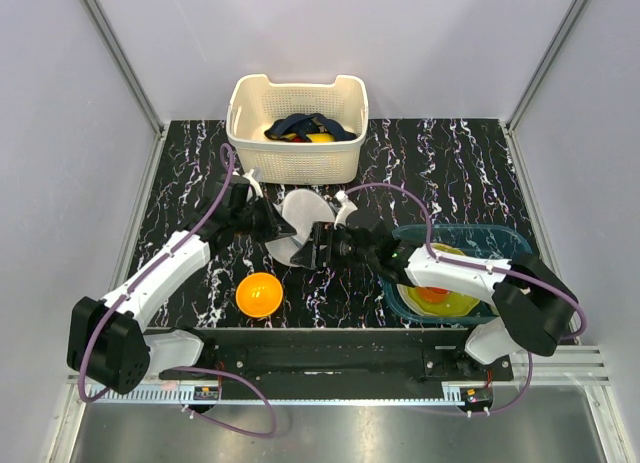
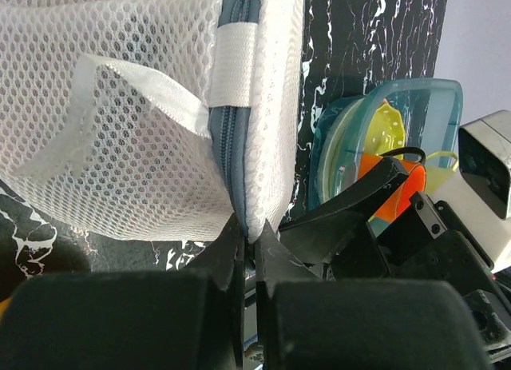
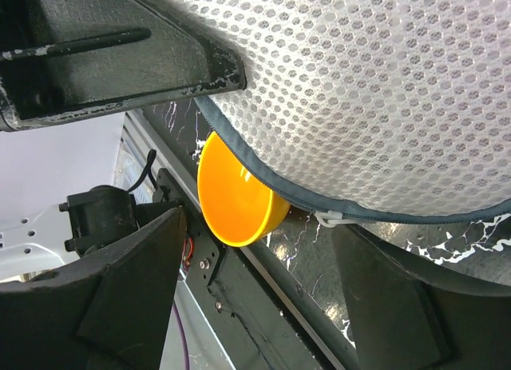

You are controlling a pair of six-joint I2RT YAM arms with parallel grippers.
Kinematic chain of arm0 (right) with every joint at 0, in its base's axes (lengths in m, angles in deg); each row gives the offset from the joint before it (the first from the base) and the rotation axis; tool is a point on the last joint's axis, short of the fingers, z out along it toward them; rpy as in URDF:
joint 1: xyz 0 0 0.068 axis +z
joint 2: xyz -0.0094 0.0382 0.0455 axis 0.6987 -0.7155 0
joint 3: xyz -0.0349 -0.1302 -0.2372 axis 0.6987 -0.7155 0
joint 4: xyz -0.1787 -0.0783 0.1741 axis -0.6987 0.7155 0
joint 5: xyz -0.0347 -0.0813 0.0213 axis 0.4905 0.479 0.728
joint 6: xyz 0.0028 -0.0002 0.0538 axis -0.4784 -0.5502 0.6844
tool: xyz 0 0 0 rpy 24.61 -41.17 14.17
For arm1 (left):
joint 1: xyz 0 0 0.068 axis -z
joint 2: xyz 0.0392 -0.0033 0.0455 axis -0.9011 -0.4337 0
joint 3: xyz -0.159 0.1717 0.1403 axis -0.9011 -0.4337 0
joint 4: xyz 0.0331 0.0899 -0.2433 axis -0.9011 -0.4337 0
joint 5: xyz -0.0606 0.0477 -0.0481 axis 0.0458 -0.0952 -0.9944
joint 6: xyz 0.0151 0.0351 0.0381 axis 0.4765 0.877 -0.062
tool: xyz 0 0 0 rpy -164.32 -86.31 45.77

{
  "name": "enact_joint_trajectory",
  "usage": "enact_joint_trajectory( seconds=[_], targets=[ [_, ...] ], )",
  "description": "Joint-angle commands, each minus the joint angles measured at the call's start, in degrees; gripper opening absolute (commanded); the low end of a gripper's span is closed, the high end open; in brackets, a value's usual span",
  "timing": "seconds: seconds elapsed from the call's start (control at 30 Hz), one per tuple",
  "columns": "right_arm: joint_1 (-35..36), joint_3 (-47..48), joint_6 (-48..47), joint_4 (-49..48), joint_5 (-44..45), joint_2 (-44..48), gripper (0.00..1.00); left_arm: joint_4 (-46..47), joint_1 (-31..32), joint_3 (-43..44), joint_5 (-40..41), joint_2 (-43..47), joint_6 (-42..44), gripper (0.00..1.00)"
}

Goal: Unzip the laundry bag and remove the bra

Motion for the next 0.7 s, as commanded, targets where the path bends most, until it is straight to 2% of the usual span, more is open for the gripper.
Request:
enact_joint_trajectory(
  seconds=[0.0, 0.17, 0.5, 0.6, 0.63, 0.67],
  targets=[
    [0.0, -0.8, 0.8, -4.3, 2.4, 0.6, 0.84, 2.8, -0.7, 0.0, -1.4, 1.0, 0.0, 0.0],
    [0.0, -2.2, 1.5, -6.4, 4.0, -0.6, 0.89, 2.3, -1.1, 0.2, -1.6, 1.3, 0.3, 0.0],
    [0.0, 0.3, -1.3, -7.7, 4.3, -2.2, 0.88, 3.9, -1.4, -0.6, -2.1, 1.1, -0.5, 0.0],
    [0.0, -1.6, -1.2, -9.3, 4.8, -0.5, 0.83, 3.6, -1.4, -0.4, -2.5, 0.9, -0.1, 0.0],
    [0.0, -2.1, -1.2, -9.5, 5.3, 0.1, 0.79, 3.7, -1.4, -0.4, -2.5, 0.8, -0.1, 0.0],
    [0.0, -3.1, -1.6, -9.5, 6.1, 1.1, 0.72, 3.7, -1.4, -0.4, -2.5, 0.8, -0.1, 0.0]
  ],
)
